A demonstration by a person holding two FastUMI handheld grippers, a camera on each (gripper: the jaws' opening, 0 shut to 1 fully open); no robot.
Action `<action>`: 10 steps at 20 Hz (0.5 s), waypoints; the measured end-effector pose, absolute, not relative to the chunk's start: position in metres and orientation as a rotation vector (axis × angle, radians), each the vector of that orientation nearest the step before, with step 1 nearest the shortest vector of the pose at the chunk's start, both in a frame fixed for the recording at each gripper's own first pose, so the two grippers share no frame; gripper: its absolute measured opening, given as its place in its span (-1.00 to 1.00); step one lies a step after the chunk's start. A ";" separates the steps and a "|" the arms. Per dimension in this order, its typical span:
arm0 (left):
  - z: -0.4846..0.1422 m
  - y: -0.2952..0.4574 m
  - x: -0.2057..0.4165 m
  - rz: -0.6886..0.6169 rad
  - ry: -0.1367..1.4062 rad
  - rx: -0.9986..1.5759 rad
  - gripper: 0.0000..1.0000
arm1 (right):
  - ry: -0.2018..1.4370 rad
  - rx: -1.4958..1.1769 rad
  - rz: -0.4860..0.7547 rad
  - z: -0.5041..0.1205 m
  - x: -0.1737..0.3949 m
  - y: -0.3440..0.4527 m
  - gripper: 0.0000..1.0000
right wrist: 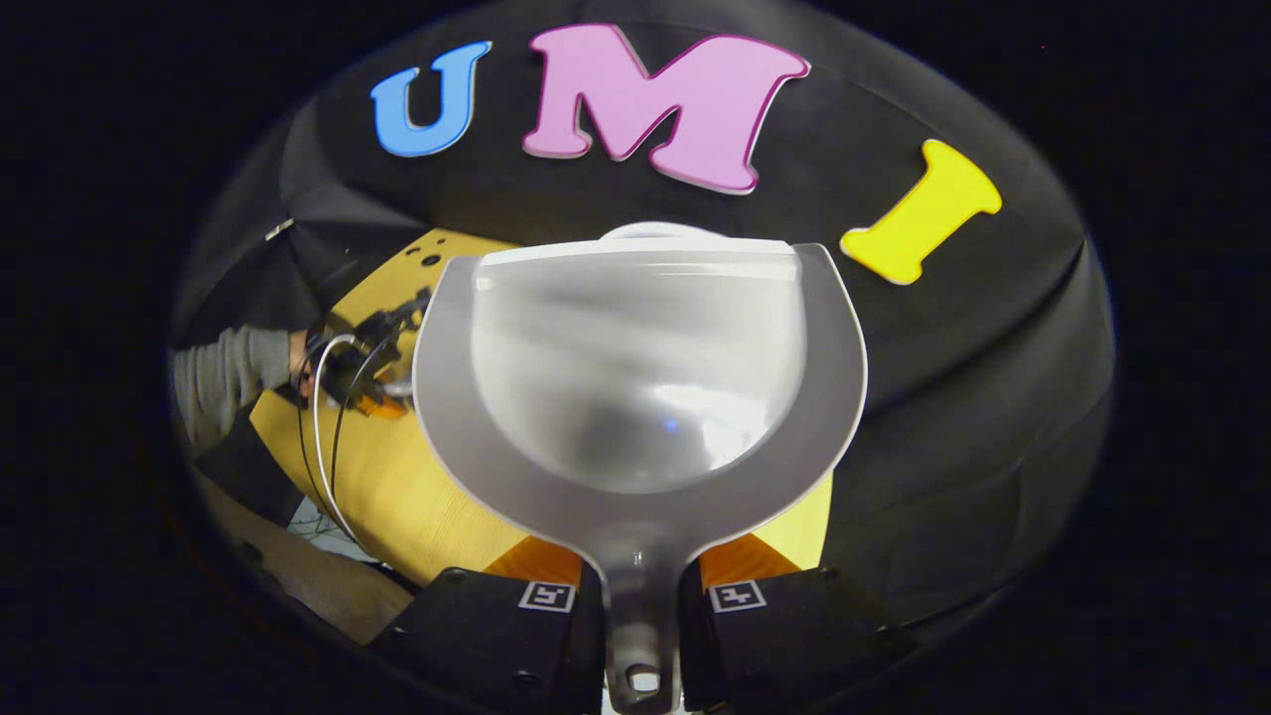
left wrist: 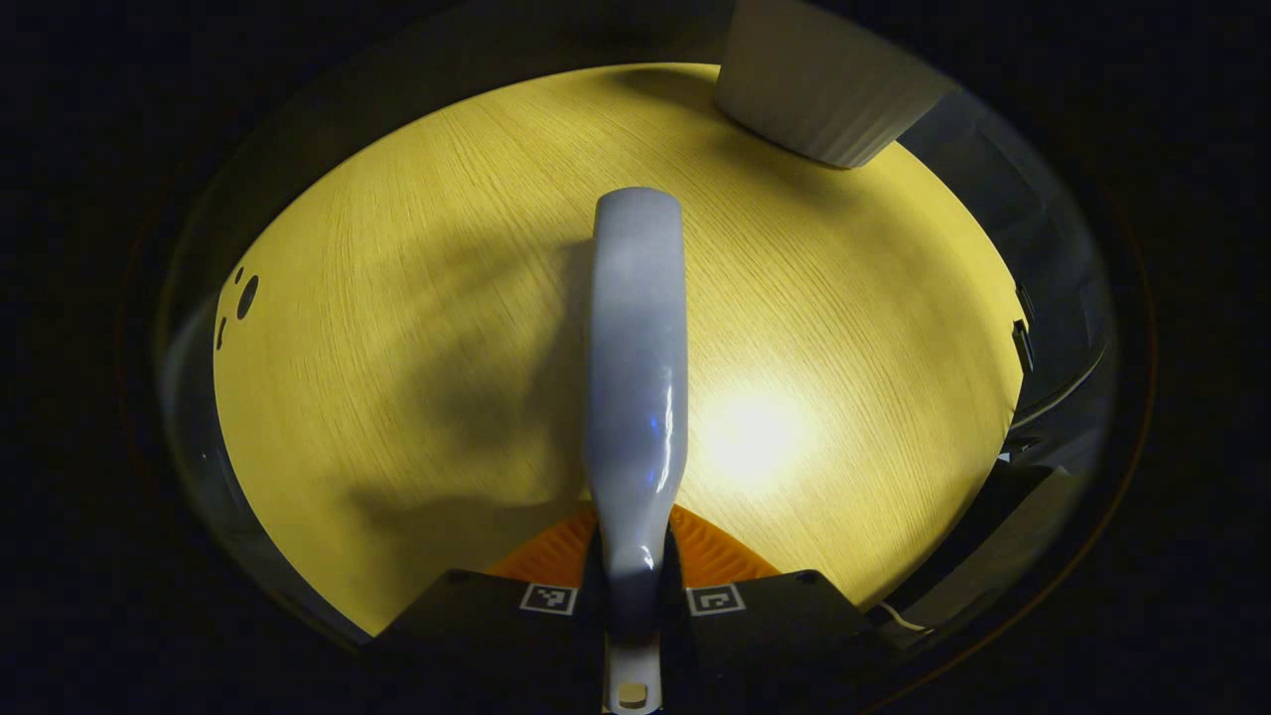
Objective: Pick up the small broom and dustpan from the desktop, sweep the trash into the dustpan with the broom, and then empty the trash into the garbage bin.
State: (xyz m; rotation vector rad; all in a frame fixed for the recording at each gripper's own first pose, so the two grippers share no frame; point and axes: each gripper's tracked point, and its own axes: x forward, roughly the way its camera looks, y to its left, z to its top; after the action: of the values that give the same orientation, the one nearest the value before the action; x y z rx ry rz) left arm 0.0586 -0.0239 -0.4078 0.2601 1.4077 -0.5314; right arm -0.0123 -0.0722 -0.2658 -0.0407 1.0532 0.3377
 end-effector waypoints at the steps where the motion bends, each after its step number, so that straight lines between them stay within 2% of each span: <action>1: -0.408 -0.024 0.058 -0.529 1.410 0.264 -0.41 | 1.091 -0.046 0.354 -0.282 -0.029 -0.063 -0.23; 2: -0.408 -0.023 0.058 -0.528 1.410 0.267 -0.48 | 1.133 -0.047 0.372 -0.300 -0.045 -0.053 -0.33; 6: -0.408 -0.024 0.059 -0.520 1.417 0.289 -0.48 | 1.226 -0.048 0.446 -0.360 -0.083 -0.007 -0.32; 7: -0.407 -0.024 0.059 -0.515 1.419 0.294 -0.48 | 1.253 -0.061 0.465 -0.375 -0.085 0.001 -0.23; 8: -0.407 -0.023 0.058 -0.509 1.422 0.298 -0.48 | 1.273 -0.065 0.473 -0.387 -0.089 0.010 -0.33; 10: -0.407 -0.024 0.057 -0.499 1.425 0.307 -0.48 | 1.334 -0.049 0.473 -0.409 -0.088 0.030 -0.32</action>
State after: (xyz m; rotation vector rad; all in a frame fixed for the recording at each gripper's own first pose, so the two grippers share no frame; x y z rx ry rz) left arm 0.0574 -0.0243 -0.4069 0.3065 1.4254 -0.4994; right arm -0.0882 0.0295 -0.4091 -0.0487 1.3343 0.4727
